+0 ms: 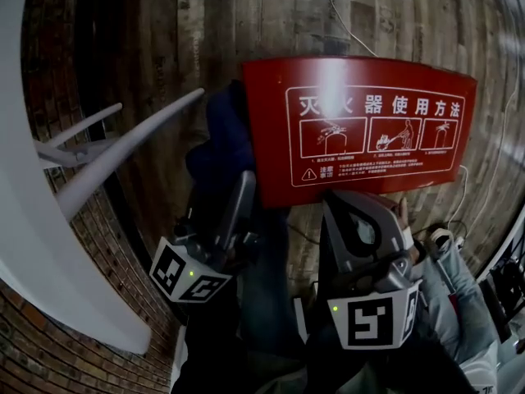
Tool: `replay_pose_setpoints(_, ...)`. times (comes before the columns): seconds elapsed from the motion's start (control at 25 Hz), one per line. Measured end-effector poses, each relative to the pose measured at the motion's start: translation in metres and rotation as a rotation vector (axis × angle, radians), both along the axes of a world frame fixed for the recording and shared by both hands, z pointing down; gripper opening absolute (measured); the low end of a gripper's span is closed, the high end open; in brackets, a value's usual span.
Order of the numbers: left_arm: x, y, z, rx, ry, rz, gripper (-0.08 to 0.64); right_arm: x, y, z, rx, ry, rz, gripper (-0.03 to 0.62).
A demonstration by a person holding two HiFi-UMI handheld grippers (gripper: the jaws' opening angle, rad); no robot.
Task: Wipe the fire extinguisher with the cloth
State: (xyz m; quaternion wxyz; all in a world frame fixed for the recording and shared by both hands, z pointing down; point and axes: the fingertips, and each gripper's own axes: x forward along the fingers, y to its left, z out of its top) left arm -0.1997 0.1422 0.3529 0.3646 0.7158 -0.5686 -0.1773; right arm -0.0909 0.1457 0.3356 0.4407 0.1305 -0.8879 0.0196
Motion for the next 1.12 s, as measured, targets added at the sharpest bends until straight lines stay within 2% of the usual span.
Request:
replay_pose_setpoints(0.24, -0.027, -0.071, 0.004, 0.083, -0.058, 0.02, 0.051, 0.022, -0.011, -0.005, 0.028, 0.01, 0.057, 0.0)
replay_pose_setpoints(0.36, -0.029, -0.082, -0.003, 0.099, -0.043, 0.013, 0.051, 0.033, -0.009, -0.006, 0.028, 0.019, 0.062, 0.0)
replay_pose_setpoints(0.56, -0.013, -0.045, -0.009, 0.091, -0.004, -0.006, 0.051, 0.049, -0.006, -0.005, 0.019, 0.018, 0.05, 0.0)
replay_pose_setpoints(0.76, 0.009, 0.001, -0.019, 0.053, -0.049, 0.022, 0.051, 0.068, -0.003, 0.001, 0.011, 0.032, 0.037, 0.0)
replay_pose_setpoints(0.8, 0.015, 0.008, -0.025, 0.049, -0.075, 0.04, 0.051, 0.072, -0.002, 0.002, 0.009, 0.036, 0.038, 0.0)
replay_pose_setpoints(0.88, 0.03, 0.021, -0.042, 0.026, -0.182, 0.089, 0.051, 0.078, 0.0, 0.001, 0.005, 0.041, 0.04, 0.0)
replay_pose_setpoints(1.04, 0.072, 0.013, -0.083, -0.043, -0.514, 0.193, 0.052, 0.091, -0.006, -0.006, 0.021, 0.016, 0.038, 0.0)
replay_pose_setpoints(1.12, 0.1, -0.01, -0.09, -0.041, -0.617, 0.257, 0.052, 0.1, -0.013, -0.013, 0.038, -0.012, 0.046, 0.0)
